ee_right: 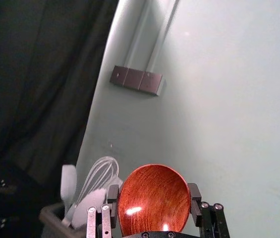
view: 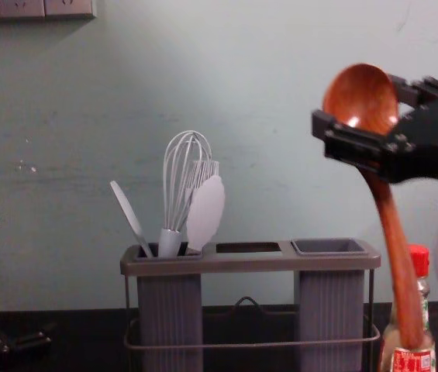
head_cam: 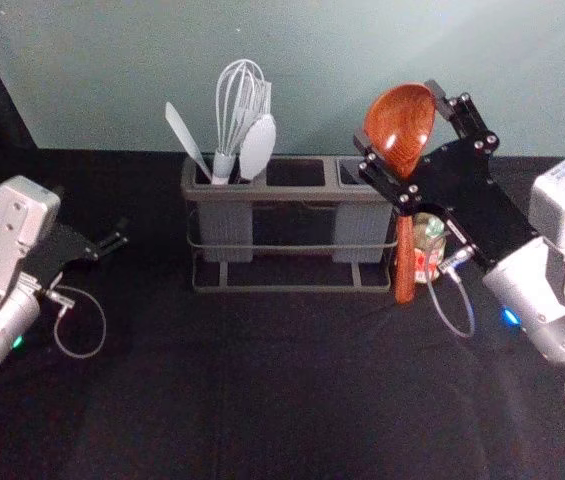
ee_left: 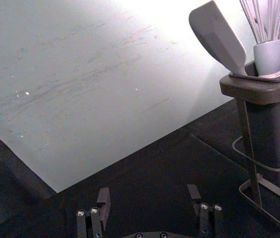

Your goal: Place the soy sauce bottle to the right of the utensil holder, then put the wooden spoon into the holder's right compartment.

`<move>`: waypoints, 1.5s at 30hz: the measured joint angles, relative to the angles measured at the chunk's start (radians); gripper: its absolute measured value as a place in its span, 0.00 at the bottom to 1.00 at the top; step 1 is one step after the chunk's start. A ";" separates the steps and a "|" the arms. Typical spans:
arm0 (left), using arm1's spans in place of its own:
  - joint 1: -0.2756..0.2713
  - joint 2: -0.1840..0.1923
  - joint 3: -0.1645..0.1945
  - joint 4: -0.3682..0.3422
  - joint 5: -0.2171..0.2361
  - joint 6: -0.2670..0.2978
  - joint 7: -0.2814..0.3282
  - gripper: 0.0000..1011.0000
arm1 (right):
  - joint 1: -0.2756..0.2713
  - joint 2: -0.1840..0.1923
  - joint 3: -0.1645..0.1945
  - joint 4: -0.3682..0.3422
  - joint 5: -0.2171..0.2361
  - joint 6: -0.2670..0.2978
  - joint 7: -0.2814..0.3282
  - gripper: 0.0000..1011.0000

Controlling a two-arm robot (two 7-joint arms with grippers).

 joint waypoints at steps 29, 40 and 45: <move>0.000 0.000 0.000 0.000 0.000 0.000 0.000 1.00 | 0.352 -0.108 -0.049 0.341 -0.042 -0.173 -0.043 0.84; 0.000 0.000 0.000 0.000 0.000 0.000 0.000 1.00 | 0.413 -0.134 -0.052 0.495 -0.069 -0.334 -0.060 0.84; 0.000 0.000 0.000 0.000 0.000 0.000 0.000 1.00 | 0.422 -0.146 -0.049 0.561 -0.103 -0.439 -0.076 0.84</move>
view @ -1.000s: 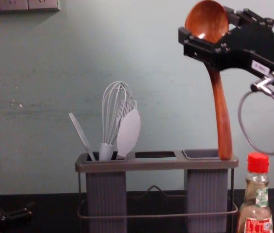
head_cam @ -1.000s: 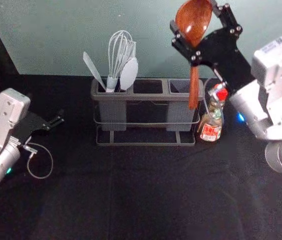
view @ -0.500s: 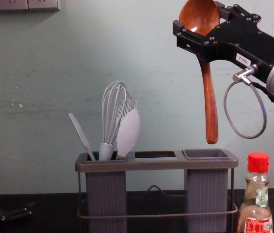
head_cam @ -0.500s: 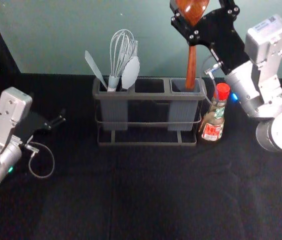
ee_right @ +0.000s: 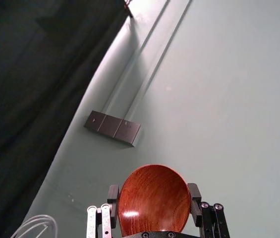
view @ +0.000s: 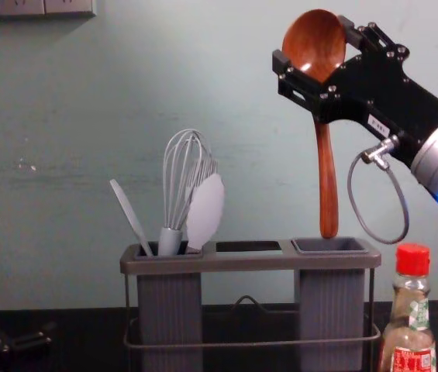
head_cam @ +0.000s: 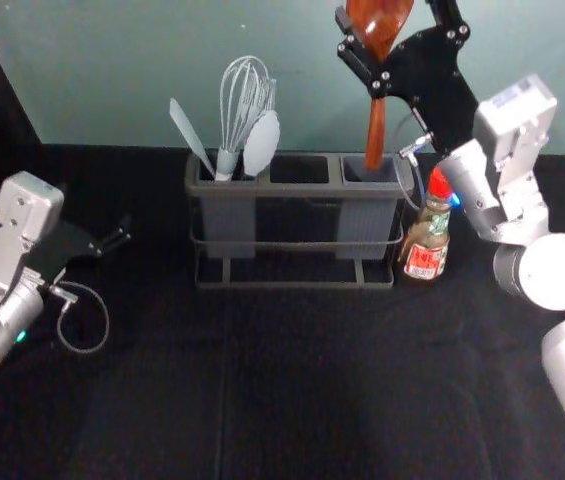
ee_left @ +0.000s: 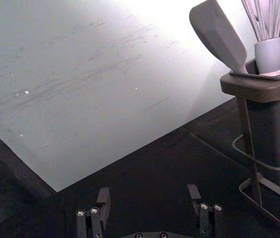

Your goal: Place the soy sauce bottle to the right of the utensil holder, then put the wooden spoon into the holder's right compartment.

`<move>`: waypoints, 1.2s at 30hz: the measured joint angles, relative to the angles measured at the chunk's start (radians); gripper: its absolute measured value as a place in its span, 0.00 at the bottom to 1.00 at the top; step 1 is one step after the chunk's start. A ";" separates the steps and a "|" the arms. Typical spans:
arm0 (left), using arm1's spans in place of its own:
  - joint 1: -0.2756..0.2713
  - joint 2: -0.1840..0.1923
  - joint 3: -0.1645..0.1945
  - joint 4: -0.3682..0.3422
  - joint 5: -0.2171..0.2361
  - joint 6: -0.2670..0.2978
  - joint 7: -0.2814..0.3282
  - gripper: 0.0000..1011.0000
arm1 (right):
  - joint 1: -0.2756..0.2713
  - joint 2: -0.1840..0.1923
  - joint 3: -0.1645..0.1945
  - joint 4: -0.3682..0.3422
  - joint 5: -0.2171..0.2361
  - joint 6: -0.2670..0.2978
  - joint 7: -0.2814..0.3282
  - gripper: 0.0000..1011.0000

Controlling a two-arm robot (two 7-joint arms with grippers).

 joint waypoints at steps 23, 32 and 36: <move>0.000 0.000 0.000 0.000 0.000 0.000 0.000 1.00 | -0.012 -0.043 0.040 0.138 -0.030 -0.152 0.005 0.84; 0.000 0.000 0.000 0.000 0.000 0.000 0.000 1.00 | -0.008 -0.061 0.053 0.194 -0.043 -0.165 0.012 0.84; 0.000 0.000 0.000 0.000 0.000 0.000 0.000 1.00 | -0.007 -0.065 0.056 0.208 -0.046 -0.167 0.015 0.84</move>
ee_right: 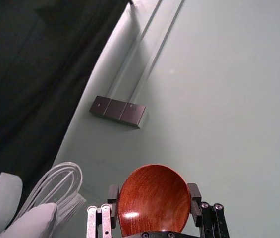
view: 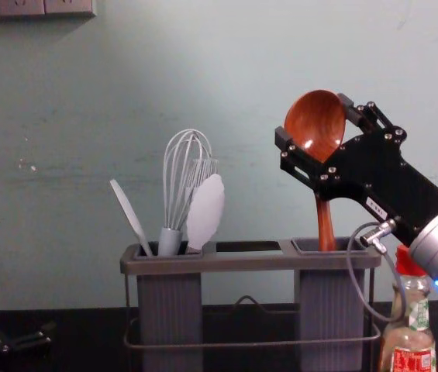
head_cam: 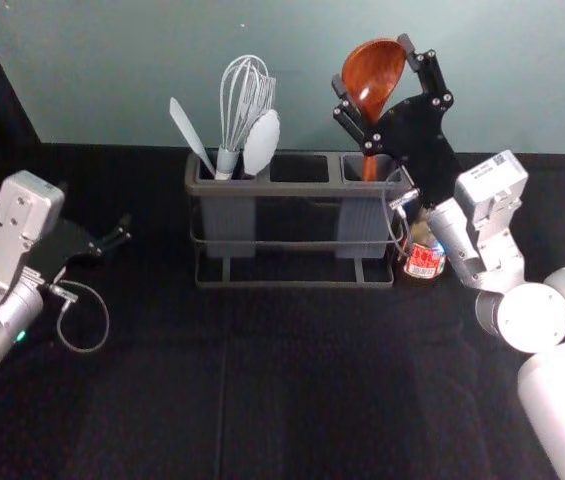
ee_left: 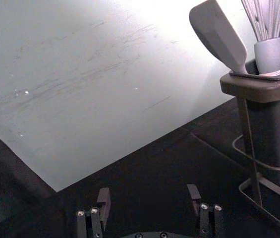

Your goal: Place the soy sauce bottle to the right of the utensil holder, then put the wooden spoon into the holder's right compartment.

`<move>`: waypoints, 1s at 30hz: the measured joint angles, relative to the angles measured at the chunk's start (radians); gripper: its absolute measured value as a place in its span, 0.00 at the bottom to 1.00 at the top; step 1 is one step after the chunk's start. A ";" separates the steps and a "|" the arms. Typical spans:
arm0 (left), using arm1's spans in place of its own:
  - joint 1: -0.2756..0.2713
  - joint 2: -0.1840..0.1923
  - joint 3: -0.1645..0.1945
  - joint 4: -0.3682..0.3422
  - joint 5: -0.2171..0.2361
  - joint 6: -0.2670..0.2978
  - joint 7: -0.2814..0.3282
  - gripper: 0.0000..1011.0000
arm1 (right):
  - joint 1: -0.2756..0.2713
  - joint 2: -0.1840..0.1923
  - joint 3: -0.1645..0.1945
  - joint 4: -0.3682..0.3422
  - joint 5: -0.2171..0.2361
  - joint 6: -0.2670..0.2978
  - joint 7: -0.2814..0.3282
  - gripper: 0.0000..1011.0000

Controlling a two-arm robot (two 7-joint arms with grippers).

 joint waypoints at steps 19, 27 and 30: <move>0.000 0.000 0.000 0.000 0.000 0.000 0.000 1.00 | -0.001 -0.006 0.004 0.039 -0.005 0.019 0.005 0.84; 0.000 0.000 0.000 0.000 0.000 0.000 0.000 1.00 | -0.004 -0.005 0.001 0.043 -0.005 0.021 0.004 0.84; 0.000 0.000 0.000 0.000 0.000 0.000 0.000 1.00 | -0.007 -0.006 0.001 0.042 -0.005 0.024 0.003 0.84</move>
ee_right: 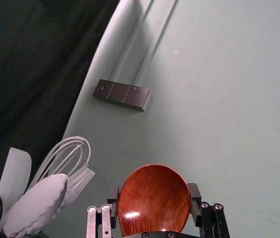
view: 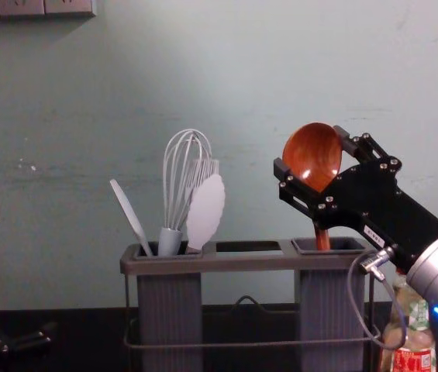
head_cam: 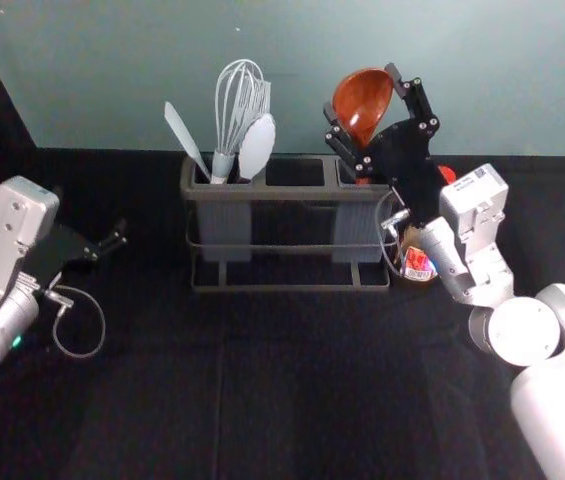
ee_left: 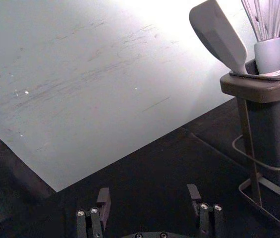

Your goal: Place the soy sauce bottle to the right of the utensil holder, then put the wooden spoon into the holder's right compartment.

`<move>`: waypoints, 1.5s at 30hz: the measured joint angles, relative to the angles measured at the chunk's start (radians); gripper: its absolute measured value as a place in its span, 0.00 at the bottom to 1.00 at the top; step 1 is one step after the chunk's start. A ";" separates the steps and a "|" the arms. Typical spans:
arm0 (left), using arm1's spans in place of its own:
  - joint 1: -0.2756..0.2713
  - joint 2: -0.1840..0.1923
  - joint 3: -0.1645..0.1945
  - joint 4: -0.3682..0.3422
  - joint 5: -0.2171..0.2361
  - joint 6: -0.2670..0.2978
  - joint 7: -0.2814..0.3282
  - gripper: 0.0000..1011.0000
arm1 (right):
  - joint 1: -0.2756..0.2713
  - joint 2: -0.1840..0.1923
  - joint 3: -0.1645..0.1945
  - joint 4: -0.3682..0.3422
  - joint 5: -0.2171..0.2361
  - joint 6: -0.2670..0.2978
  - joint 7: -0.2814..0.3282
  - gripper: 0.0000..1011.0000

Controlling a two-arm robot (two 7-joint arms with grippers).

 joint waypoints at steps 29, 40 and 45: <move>0.000 0.000 0.000 0.000 0.000 0.000 0.000 1.00 | -0.019 0.000 0.008 -0.025 0.020 0.007 0.001 0.97; 0.000 0.000 0.000 0.000 0.000 0.000 0.000 1.00 | -0.042 -0.002 0.018 -0.096 0.073 0.024 0.025 0.99; 0.000 0.000 0.000 0.000 0.000 0.000 0.000 1.00 | -0.066 0.002 0.025 -0.177 0.111 0.042 0.045 0.99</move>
